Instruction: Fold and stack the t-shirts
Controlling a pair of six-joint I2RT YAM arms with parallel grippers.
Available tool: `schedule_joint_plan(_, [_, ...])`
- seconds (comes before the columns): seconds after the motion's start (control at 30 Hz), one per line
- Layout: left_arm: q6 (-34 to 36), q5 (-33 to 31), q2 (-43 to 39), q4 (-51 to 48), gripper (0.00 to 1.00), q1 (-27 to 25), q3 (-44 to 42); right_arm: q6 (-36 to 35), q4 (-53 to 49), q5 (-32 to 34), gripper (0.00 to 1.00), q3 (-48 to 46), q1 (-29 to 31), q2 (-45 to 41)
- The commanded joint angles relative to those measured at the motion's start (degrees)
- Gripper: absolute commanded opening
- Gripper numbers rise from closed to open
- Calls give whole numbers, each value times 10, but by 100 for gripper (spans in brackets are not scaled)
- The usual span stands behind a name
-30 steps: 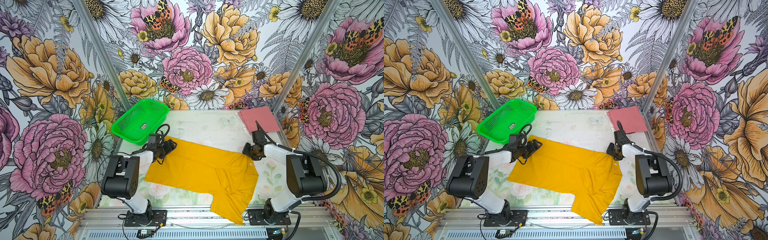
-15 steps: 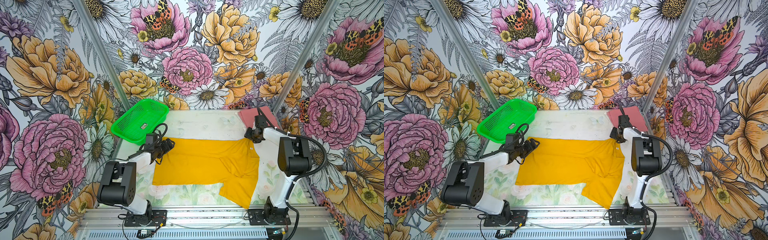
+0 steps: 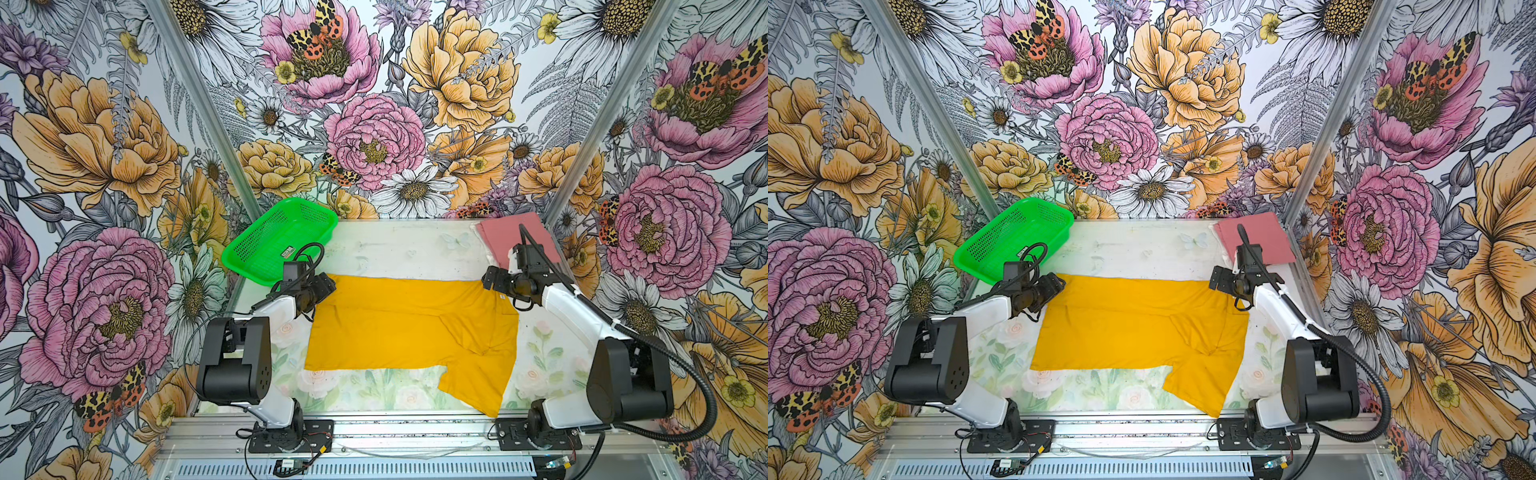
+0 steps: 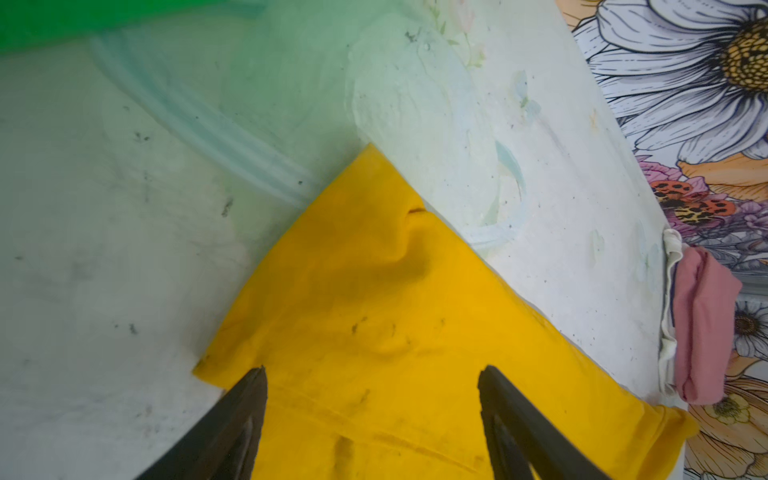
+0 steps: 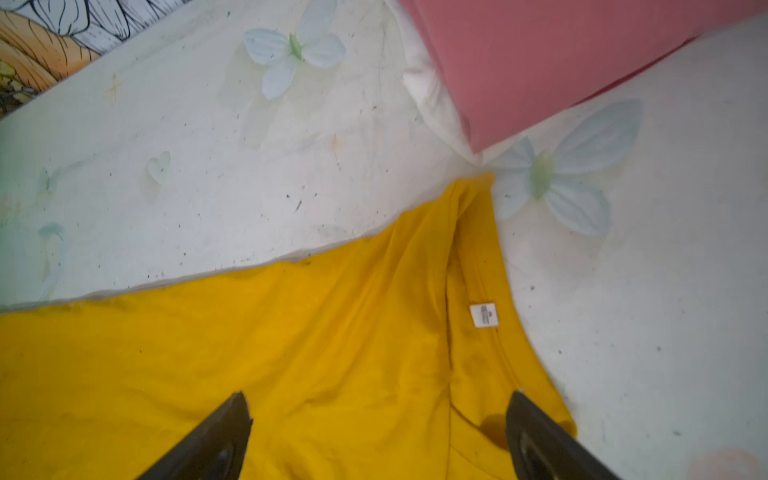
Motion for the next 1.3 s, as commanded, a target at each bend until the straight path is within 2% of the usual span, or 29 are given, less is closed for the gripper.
schedule_joint_plan(0.0, [16,-37,18,-9,79,10,17,33,-30,7,90,-50,30,-52])
schedule_joint_plan(0.3, [21,-70,42,-35,73,28,26,95,-102,32,76,-133,135,-136])
schedule_joint_plan(0.5, [27,-57,64,-33,65,29,43,121,-117,41,70,-170,157,-159])
schedule_joint_plan(0.63, [24,-56,80,-40,64,25,55,134,-116,40,67,-189,176,-165])
schedule_joint_plan(0.77, [23,-57,92,-47,59,17,65,141,-115,41,58,-199,185,-169])
schedule_joint_plan(0.97, [11,-70,112,-54,56,-3,75,146,-104,37,51,-209,191,-175])
schedule_joint_plan(1.13, [8,-86,110,-62,46,-13,76,152,-95,34,42,-211,197,-175])
schedule_joint_plan(1.2, [7,-91,102,-64,37,-15,72,152,-95,37,36,-212,199,-176])
schedule_joint_plan(1.27, [7,-102,89,-68,34,-16,66,152,-95,37,28,-210,199,-179])
